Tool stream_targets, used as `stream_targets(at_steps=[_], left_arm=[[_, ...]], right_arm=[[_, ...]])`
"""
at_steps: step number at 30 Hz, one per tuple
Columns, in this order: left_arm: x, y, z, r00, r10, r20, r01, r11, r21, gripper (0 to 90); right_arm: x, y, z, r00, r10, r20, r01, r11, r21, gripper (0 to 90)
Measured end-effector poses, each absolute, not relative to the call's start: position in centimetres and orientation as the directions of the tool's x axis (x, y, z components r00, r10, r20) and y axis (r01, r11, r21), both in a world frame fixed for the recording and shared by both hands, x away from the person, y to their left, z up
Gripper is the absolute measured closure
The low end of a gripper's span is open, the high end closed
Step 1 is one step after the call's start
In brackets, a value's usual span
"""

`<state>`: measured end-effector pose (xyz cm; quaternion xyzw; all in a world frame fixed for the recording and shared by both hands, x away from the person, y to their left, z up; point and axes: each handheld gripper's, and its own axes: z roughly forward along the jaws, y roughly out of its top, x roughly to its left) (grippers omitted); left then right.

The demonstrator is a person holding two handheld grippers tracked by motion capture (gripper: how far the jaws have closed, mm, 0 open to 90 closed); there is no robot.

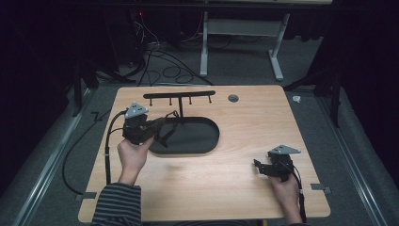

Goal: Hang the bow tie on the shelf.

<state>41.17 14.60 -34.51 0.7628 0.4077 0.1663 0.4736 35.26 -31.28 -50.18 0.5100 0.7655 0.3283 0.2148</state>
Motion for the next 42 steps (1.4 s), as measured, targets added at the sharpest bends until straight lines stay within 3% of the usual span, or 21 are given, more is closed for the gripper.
stream_targets(at_steps=[42], left_arm=[[47.4,13.6,-35.3,0.495,0.859,-0.127,0.516,-0.173,0.839,88.7]], right_arm=[[35.3,-31.3,-50.2,-0.388,0.922,0.011,0.639,0.260,0.724,29.4]])
